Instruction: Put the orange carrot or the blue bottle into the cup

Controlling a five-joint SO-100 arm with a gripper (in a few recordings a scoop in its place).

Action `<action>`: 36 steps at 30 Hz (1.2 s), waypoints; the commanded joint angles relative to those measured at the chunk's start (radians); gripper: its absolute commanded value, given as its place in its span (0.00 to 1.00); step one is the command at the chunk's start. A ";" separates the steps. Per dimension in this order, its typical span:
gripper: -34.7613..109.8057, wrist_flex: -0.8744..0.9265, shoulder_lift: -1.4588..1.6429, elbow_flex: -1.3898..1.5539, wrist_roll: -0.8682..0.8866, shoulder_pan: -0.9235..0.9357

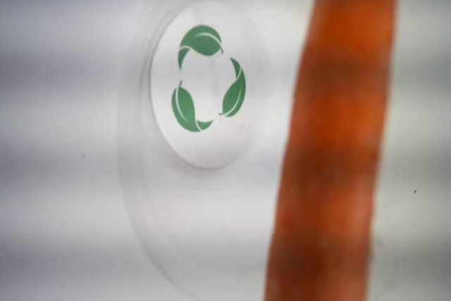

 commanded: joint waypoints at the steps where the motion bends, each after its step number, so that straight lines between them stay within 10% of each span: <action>1: 0.32 -0.017 0.020 -0.049 0.009 0.023; 36: 0.32 0.308 -0.354 -0.629 0.008 -0.017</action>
